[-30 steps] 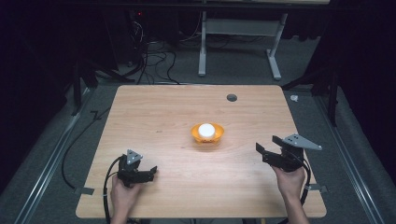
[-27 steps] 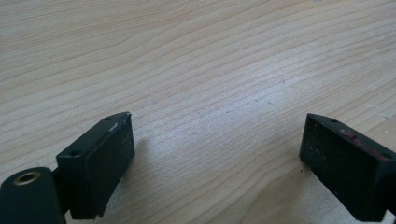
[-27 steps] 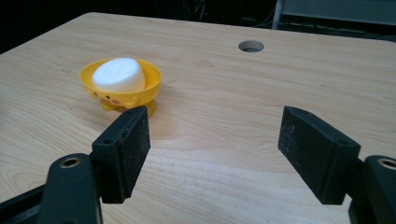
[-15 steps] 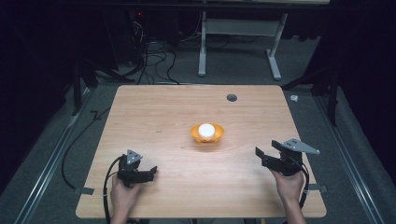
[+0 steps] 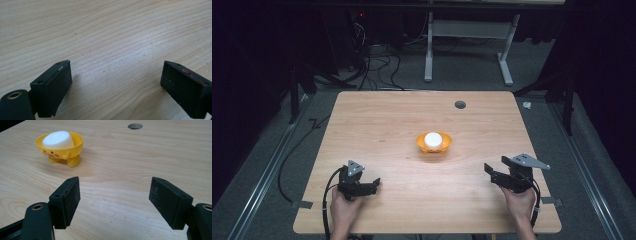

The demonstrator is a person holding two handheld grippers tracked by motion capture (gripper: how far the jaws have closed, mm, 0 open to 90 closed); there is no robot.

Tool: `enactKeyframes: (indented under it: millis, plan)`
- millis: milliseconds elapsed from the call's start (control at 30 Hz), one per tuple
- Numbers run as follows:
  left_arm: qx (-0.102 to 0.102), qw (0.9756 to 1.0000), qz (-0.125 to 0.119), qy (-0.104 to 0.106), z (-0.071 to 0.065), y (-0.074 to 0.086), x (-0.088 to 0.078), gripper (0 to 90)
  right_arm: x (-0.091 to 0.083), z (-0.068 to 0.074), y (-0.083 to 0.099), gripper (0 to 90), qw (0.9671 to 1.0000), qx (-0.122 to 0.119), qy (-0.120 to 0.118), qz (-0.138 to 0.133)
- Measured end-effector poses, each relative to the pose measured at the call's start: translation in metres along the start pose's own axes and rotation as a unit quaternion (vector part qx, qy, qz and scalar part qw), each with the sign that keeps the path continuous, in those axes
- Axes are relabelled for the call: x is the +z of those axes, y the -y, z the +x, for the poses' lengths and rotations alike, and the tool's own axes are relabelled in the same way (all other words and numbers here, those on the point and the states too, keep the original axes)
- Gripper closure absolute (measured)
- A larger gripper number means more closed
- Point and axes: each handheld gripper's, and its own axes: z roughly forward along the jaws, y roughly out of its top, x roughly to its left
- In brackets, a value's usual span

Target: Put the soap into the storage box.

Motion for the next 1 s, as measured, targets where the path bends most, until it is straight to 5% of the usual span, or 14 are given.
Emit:
enactKeyframes:
  millis: [1000]
  plan:
    - [-0.001, 1.0000, -0.001, 0.000, 0.000, 0.000, 0.000, 10.5, 0.033, 0.009, 0.031, 25.4, 0.9978, -0.007, 0.021, 0.062]
